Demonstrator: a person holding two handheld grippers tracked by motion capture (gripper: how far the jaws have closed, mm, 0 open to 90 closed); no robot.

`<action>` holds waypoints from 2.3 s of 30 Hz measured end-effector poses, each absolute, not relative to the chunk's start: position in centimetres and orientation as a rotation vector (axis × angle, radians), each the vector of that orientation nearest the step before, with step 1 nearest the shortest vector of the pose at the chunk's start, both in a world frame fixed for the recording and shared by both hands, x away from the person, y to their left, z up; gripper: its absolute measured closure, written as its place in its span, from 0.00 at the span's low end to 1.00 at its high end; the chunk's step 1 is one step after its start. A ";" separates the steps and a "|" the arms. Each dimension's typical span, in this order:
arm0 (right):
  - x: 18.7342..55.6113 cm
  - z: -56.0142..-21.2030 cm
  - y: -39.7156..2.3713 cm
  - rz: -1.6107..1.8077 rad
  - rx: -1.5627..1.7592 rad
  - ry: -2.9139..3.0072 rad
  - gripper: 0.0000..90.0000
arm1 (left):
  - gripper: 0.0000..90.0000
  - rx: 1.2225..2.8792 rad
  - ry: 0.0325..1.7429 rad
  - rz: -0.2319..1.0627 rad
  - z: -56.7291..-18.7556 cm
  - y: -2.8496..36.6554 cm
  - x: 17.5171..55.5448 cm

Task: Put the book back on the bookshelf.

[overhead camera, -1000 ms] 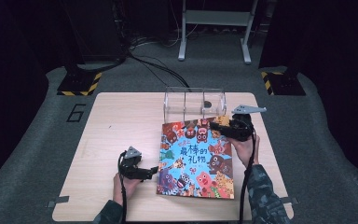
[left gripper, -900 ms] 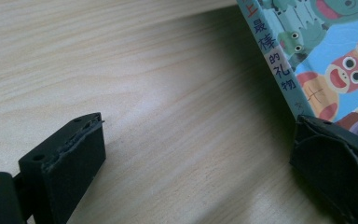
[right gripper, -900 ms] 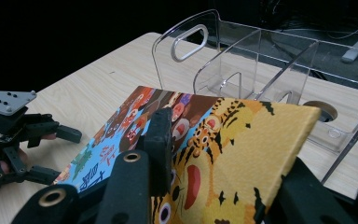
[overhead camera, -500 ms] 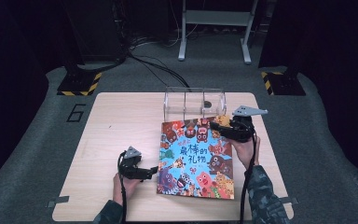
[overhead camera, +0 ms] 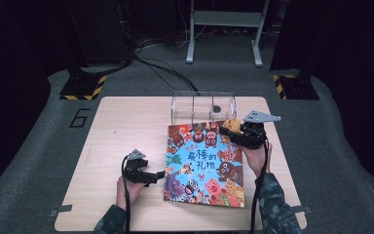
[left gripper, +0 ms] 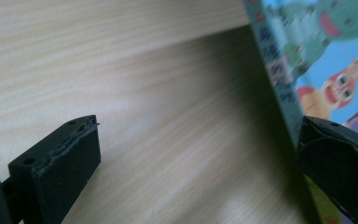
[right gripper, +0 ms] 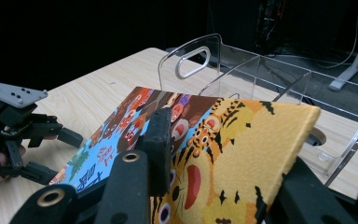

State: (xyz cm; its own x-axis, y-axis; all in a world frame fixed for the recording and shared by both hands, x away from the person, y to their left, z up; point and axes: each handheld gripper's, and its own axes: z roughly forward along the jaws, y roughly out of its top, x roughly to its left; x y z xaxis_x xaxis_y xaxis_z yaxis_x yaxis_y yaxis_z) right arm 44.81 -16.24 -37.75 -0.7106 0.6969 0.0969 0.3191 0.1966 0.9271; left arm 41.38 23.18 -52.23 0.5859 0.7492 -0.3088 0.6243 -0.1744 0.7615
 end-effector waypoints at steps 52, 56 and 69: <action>46.3 -38.1 -15.3 1.605 1.040 2.161 0.71 | 0.36 1.862 0.947 -0.093 -48.1 21.4 45.0; 46.2 -38.1 -15.4 1.616 1.027 2.160 0.71 | 0.39 1.859 0.946 -0.092 -47.9 21.8 44.8; 46.6 -38.2 -15.6 1.681 1.057 2.170 0.70 | 0.51 1.845 0.928 0.005 -46.9 22.7 44.1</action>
